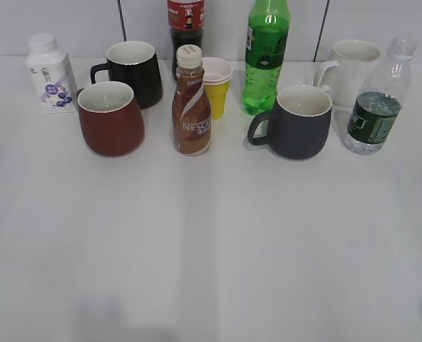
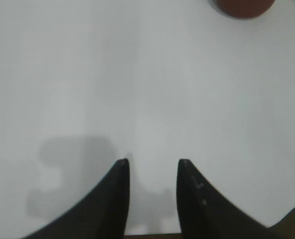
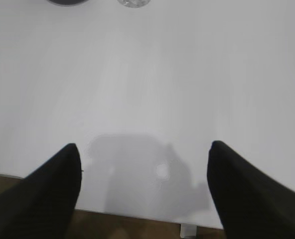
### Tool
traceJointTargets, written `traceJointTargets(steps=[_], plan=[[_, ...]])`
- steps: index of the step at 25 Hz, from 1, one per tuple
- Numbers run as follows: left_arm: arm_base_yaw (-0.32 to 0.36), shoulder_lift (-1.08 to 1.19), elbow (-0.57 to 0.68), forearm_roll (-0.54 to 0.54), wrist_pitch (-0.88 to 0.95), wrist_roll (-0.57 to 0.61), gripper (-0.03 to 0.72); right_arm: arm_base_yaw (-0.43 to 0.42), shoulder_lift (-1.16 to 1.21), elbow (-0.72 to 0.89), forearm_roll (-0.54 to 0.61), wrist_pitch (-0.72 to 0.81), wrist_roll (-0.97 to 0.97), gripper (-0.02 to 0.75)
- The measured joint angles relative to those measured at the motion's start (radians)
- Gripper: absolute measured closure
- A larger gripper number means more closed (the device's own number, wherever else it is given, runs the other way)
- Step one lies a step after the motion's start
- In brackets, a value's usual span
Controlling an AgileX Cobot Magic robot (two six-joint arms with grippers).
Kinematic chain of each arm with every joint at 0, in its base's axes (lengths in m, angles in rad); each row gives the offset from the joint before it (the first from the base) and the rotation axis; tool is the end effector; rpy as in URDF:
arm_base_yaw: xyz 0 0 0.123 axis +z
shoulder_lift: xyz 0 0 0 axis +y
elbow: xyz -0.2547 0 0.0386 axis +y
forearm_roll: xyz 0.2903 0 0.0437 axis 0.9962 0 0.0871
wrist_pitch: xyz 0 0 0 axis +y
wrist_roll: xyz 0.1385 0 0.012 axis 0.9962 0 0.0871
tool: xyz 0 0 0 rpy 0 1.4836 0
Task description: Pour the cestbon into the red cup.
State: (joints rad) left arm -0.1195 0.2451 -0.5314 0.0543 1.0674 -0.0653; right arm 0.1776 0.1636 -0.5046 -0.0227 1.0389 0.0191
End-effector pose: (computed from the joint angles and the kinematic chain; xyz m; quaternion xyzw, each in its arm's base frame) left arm 0.1350 -0.0095 0.2573 0.0263 0.9047 -0.0122 0.4251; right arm 0.1262 0.0199 0.2611 -0.0708 0.8841 0.0341 0.4607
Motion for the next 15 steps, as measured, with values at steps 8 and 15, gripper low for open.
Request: traceJointTargets(steps=[8,15], plan=[[0.059,-0.086,0.000,0.000,-0.002,0.000,0.442,-0.010,0.000,0.000,0.001,0.000,0.000,0.148],[0.140,-0.212,0.000,0.001,-0.002,0.000,0.442,-0.140,-0.032,0.000,0.001,0.000,0.000,0.148]])
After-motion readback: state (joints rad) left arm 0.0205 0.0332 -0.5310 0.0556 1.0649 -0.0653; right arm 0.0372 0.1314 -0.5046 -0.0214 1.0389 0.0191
